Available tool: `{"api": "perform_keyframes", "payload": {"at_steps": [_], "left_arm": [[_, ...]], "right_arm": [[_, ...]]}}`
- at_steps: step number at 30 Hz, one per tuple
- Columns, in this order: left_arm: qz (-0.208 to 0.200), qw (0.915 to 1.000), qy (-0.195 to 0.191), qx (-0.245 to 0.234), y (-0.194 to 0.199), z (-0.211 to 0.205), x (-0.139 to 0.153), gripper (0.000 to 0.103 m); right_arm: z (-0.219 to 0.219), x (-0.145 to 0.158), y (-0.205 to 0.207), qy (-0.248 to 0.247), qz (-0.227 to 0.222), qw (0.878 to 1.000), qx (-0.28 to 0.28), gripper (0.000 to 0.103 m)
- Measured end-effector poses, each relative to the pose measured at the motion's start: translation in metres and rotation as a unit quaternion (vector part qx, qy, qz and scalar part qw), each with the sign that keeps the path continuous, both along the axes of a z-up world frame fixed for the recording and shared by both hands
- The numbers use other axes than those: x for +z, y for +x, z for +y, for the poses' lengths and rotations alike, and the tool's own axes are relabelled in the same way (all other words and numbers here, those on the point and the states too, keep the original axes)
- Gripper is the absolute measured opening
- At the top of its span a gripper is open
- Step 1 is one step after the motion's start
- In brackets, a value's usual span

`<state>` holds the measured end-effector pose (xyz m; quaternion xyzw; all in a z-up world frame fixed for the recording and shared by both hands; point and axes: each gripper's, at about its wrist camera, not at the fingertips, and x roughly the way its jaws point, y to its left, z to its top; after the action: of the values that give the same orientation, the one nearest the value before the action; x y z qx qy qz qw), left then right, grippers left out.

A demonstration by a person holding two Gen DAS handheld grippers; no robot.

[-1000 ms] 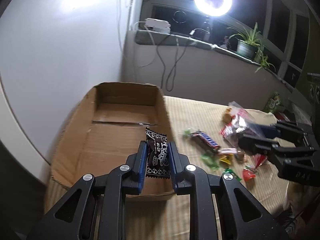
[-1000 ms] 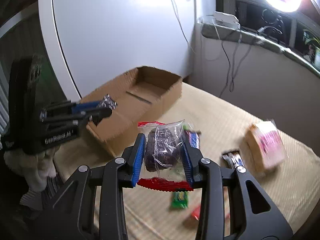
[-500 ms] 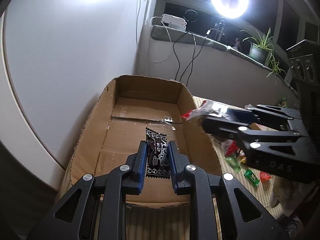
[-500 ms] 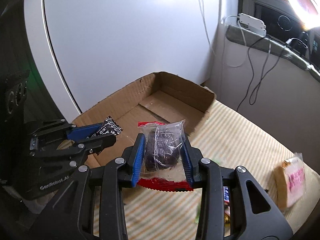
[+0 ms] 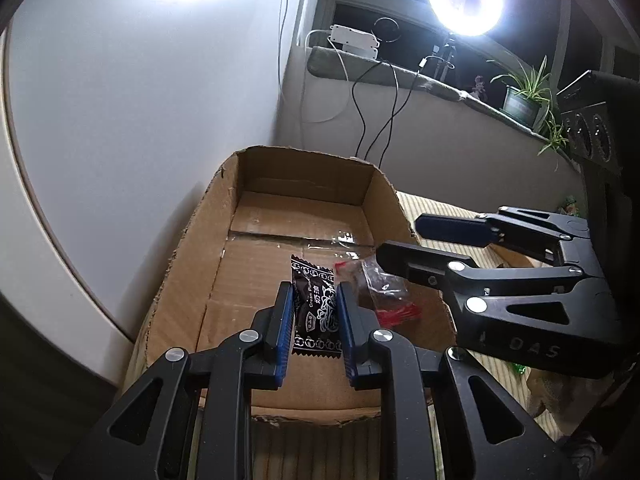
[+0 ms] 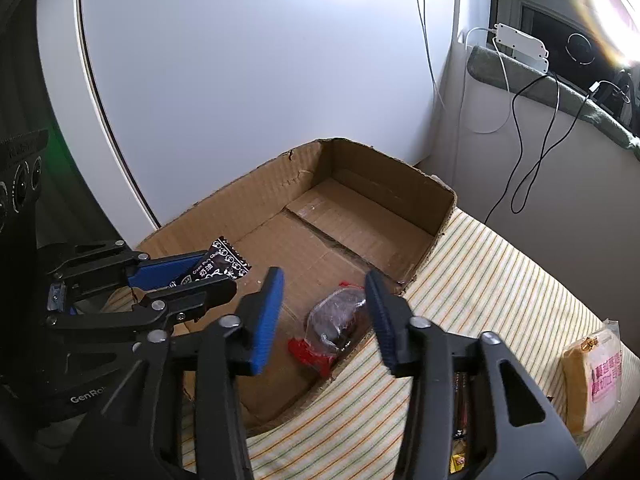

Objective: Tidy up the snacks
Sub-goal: 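Carry both candies over the cardboard box and open both tools, then grasp the green candy with the left tool while the right tool grasps another chocolate bag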

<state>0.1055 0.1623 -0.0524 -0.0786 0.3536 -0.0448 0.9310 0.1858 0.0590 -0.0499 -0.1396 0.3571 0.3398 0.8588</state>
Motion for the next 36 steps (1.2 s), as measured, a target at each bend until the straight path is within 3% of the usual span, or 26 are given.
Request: {"api": "perform_keyframes", "payload": {"at_steps": [5,15,21,28,36], "left_arm": [[0.001,1.0000,0.006,0.008,-0.001,0.000,0.001,0.037],[-0.010,0.9999,0.001,0.011,-0.014,-0.010,0.014,0.037],[-0.028,0.9996,0.004,-0.009,-0.027,-0.037,0.022,0.037],[-0.016,0.9987,-0.006,-0.047,-0.031,-0.074,0.017,0.037],[0.017,0.9945,-0.022,-0.101,-0.034,-0.122,0.001,0.037]], "right_arm": [[-0.007,0.006,-0.003,0.007,-0.005,1.000,-0.006,0.055],[-0.041,0.025,-0.018,0.022,-0.030,0.999,-0.036,0.081],[-0.079,0.029,-0.032,0.015,-0.039,0.997,-0.058,0.082],[-0.150,0.031,-0.046,0.028,-0.043,0.993,-0.106,0.082],[-0.233,0.017,-0.053,-0.037,-0.034,0.990,-0.130,0.082]]}}
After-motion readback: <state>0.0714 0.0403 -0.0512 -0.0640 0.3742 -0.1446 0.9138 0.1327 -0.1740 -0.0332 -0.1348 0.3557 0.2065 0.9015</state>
